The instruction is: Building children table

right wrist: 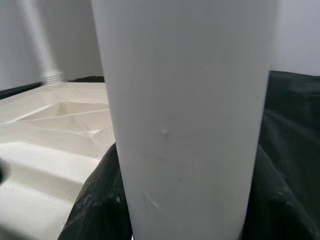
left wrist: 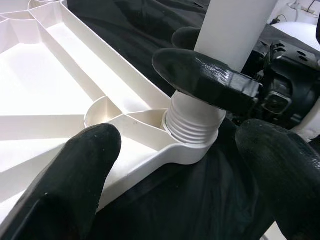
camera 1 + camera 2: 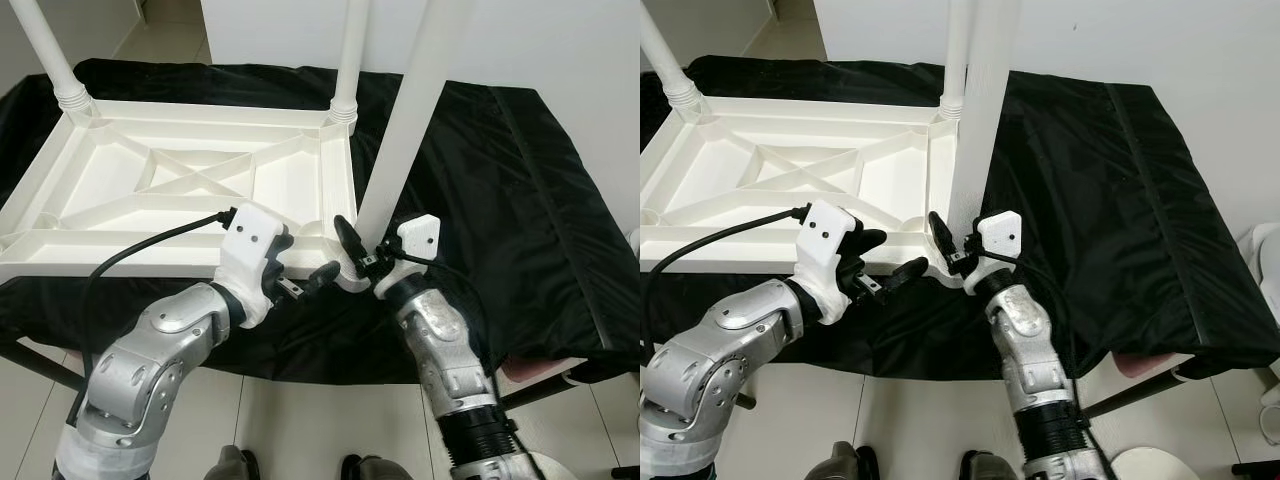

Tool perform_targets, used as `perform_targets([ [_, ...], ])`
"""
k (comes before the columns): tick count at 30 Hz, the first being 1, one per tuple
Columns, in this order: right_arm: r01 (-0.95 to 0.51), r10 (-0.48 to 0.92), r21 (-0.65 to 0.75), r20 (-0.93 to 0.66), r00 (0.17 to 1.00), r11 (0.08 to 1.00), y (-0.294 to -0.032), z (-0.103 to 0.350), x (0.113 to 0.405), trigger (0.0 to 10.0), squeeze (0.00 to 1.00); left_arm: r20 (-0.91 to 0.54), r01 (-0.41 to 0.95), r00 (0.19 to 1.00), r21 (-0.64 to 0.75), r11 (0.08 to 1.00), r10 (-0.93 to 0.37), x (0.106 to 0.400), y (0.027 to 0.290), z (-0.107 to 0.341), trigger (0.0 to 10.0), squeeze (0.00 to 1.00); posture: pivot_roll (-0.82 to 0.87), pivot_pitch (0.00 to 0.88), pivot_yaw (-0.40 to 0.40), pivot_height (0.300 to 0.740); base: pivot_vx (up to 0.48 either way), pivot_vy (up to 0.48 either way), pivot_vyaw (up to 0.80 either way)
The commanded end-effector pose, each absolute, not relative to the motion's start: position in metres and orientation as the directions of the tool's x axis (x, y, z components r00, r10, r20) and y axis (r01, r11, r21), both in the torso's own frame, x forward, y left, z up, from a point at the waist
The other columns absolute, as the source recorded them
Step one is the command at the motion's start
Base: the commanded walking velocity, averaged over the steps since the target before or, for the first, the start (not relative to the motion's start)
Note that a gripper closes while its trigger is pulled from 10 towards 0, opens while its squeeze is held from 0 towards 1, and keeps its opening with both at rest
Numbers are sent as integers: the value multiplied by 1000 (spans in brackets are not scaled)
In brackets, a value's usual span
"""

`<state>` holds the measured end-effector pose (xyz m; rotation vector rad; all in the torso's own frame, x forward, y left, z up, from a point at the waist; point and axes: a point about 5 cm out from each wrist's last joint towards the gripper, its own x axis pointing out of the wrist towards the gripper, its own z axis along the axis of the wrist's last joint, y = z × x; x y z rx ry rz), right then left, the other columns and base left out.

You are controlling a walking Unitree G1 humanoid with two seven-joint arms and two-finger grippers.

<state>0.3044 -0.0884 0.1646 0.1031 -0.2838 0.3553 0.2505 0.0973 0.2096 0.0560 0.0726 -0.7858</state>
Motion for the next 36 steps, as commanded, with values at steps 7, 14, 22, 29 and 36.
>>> perform_targets([
  [7, 28, -35, 157, 43, 998, 987, -98, 126, 307, 10000, 0, -84, 707, 706, 22, 707, -704, 246, 97, 212, 10000, 0, -44, 166, 5, 740, 0, 0, 0],
  [14, 51, -60, 170, 50, 997, 984, -95, 129, 309, 10000, 0, -83, 704, 709, 17, 710, -700, 246, 97, 211, 10000, 0, -38, 151, 1, 740, 0, 0, 0],
  [22, -4, -21, 198, 122, 992, 980, -96, 136, 308, 10000, 1000, -86, 705, 708, 17, 709, -701, 245, 96, 211, 10000, 0, -38, 143, 3, 740, 0, 0, 0],
  [29, -77, 33, 212, 207, 978, 974, -100, 146, 307, 10000, 1000, -85, 710, 702, 13, 704, -707, 244, 95, 211, 10000, 0, -41, 141, 8, 740, 0, 0, 0],
  [36, -241, 208, 115, 240, 948, 964, -122, 150, 314, 10000, 0, -87, 712, 701, 17, 702, -708, 246, 95, 212, 10000, 0, -52, 149, 21, 740, 0, 0, 0],
])
